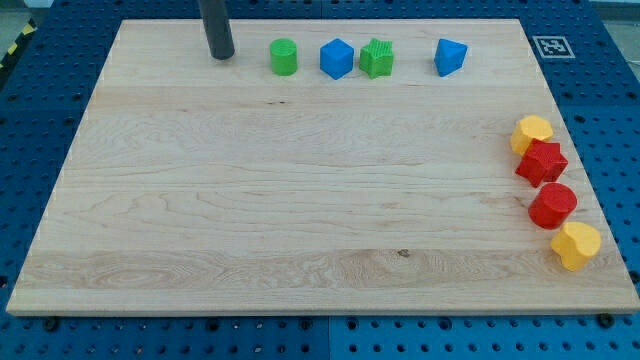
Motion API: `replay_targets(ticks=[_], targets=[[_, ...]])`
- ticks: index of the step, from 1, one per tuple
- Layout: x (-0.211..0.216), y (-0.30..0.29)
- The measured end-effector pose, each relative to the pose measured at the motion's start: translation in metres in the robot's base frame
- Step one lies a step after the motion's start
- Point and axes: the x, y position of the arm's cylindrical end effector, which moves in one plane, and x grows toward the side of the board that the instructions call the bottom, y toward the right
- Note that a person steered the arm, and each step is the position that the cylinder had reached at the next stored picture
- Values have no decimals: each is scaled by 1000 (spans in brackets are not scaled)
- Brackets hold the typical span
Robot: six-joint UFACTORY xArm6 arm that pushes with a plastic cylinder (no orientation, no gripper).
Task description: Slide the green circle to the bottom of the blue cube
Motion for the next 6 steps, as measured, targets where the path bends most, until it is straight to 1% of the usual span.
replay_targets(ticks=[2,3,4,6], targets=[[-8,40],[-5,41],[0,50],[27,81]])
